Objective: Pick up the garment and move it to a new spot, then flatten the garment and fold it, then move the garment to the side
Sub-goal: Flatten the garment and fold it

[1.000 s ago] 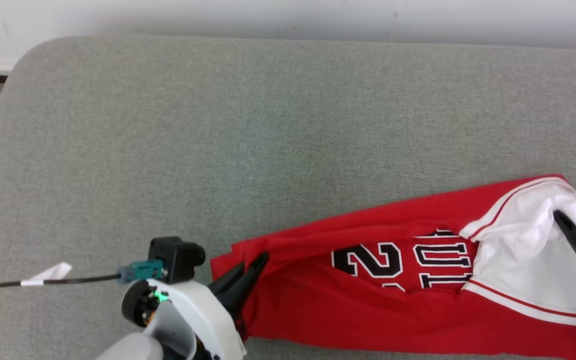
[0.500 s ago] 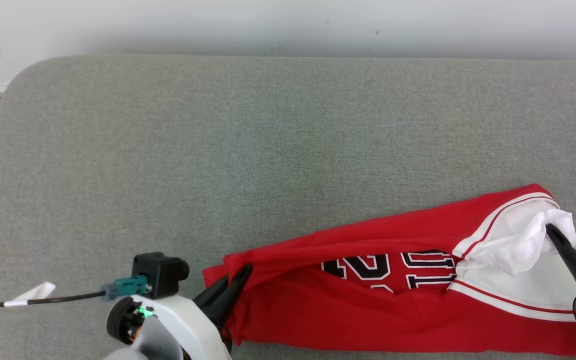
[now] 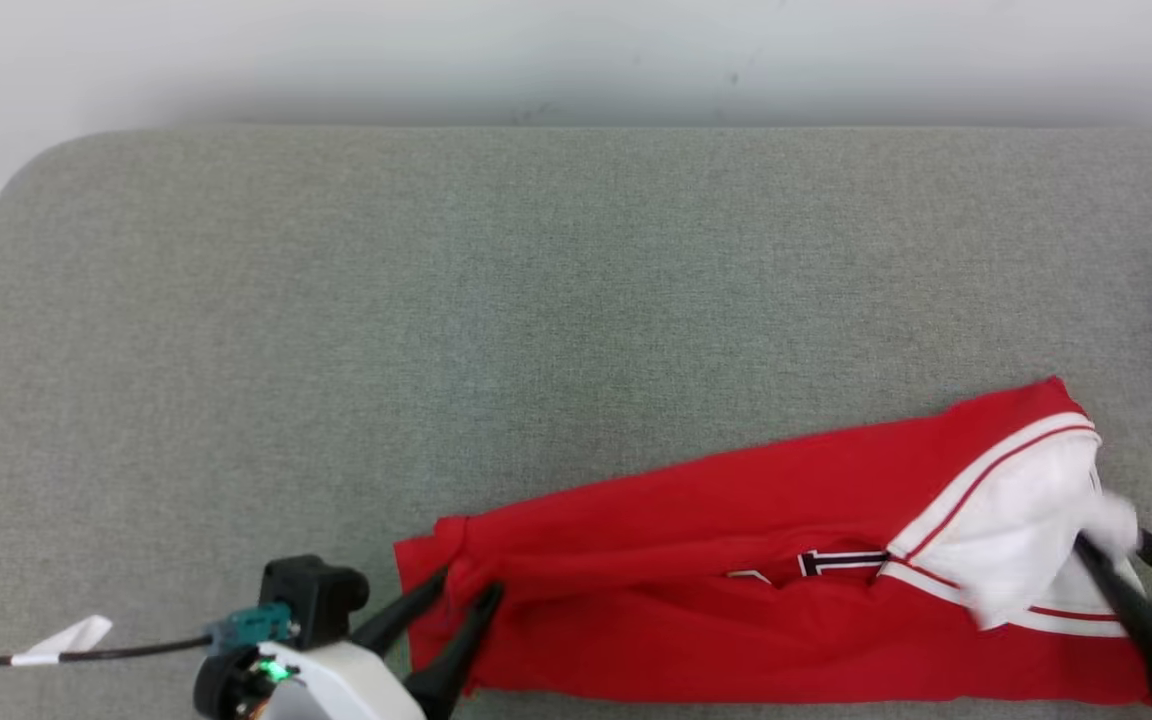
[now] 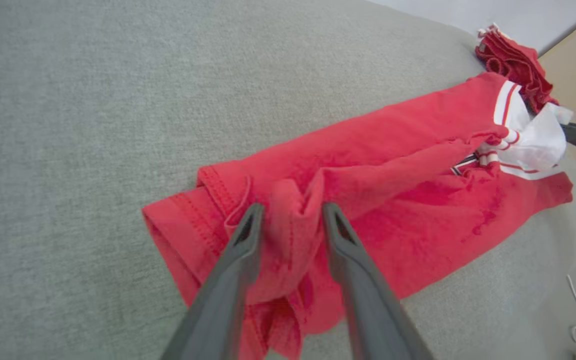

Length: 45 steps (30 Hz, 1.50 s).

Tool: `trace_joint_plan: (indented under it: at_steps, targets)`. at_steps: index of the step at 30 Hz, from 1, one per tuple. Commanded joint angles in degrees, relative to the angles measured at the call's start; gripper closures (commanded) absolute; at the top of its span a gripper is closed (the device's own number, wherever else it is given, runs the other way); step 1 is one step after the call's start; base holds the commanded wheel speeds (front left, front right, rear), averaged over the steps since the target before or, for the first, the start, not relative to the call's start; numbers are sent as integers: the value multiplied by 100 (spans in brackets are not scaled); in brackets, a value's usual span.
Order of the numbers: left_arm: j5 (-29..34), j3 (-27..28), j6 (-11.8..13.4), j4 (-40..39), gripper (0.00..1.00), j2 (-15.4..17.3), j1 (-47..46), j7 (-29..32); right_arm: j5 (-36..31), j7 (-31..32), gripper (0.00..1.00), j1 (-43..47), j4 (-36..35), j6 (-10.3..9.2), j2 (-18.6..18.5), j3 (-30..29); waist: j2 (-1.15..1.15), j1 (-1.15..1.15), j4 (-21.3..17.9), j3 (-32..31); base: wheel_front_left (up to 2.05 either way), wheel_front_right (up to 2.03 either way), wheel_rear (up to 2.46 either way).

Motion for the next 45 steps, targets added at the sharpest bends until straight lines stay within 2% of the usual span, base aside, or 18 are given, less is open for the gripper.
trace_joint_plan:
  at_steps: [1, 4, 10, 14, 18, 25, 34, 38, 44, 45]
  targets:
    - [111, -8, 48, 50, 0, 86, 107, -70, -18, 71, 0, 114, 32, 1, -39, 19, 0, 0, -12, -12, 0, 0, 0]
    - [329, 98, 295, 123, 0, 76, 271, -445, -49, 199, 0, 199, 17, 1, -112, -71, 0, 0, -37, -44, 0, 0, 0]
    - [934, 481, 926, 174, 0, -85, 611, -1635, 43, 160, 0, 307, -159, 1, 55, -698, 0, 0, -30, -111, 0, 0, 0]
    - [1541, 710, 1102, 110, 0, -367, 755, -1794, -102, 350, 0, 270, -183, 1, 216, -1031, 0, 0, 54, -173, 0, 0, 0]
    - [2316, 1157, 1195, -125, 0, -810, 1021, -1787, -427, 577, 0, 148, -41, 1, 560, -1215, 0, 0, 132, -231, 0, 0, 0]
    - [3127, 1808, 833, -99, 0, -1468, 1520, -1790, -995, 1030, 0, -52, 415, 1, 1121, -1221, 0, 0, 244, -212, 0, 0, 0]
    - [3638, 2355, 200, 129, 0, -2077, 1669, -1791, -1709, 1260, 0, -316, 1365, 0, 1336, -1296, 0, 0, 404, -170, 0, 0, 0]
    - [3771, 2576, -14, 178, 0, -2279, 1762, -1791, -1573, 1413, 0, -258, 1554, -2, 1392, -1274, 0, 0, 454, -160, 0, 0, 0]
    - [3993, 2817, -310, 244, 0, -2519, 1780, -1791, -899, 1600, 0, -393, 1588, 24, 1678, -907, 0, 0, 488, -101, 0, 0, 0]
    - [4000, 2849, -350, 262, 0, -2558, 1776, -1791, -792, 1582, 39, -438, 1568, 32, 1713, -813, 0, 0, 493, -98, 0, 0, 0]
